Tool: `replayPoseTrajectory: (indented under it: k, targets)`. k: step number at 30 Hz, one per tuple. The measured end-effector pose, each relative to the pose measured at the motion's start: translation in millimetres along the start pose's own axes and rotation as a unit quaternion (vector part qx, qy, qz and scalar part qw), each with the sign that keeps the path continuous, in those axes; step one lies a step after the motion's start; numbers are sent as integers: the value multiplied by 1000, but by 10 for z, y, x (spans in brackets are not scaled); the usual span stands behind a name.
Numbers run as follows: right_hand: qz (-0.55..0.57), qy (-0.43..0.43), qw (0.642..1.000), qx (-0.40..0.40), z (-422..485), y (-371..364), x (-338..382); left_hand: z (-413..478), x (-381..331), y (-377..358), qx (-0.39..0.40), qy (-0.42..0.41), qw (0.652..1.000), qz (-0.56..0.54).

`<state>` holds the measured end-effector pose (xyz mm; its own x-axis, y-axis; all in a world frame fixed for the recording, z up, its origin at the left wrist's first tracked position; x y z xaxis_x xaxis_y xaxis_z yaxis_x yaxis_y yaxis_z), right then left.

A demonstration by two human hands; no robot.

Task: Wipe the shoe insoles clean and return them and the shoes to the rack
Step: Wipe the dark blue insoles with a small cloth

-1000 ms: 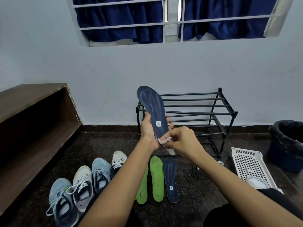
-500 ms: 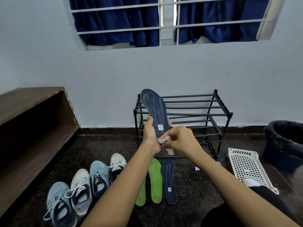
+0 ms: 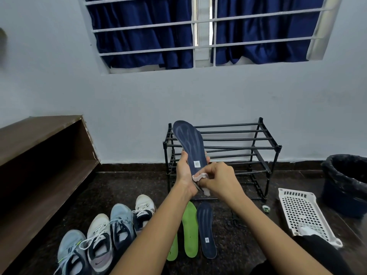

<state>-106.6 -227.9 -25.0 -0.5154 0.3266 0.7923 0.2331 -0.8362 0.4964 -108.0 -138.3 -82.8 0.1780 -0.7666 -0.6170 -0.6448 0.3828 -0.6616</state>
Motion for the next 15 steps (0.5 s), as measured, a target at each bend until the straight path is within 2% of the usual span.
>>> replayPoseTrajectory:
  k: [9,15]
  targets:
    - [34,14,997,-65,5,25,-49,35,89,48,-20,-16,998,51]
    - [-18,42,999,13,2,6,-29,73,-64,-15,14,-12,1000,5]
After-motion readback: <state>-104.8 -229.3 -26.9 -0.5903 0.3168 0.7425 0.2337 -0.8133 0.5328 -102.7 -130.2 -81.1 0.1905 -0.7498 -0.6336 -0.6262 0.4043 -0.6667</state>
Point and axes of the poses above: each hand's wrist, its own z-axis towards the middle knuckle, its own y-axis out of the back of the hand, x = y × z, the point moved 9 cm from there along z, towards the middle knuckle, and after that the axes turned 14 degrees about -x, right-handed, at the moved point
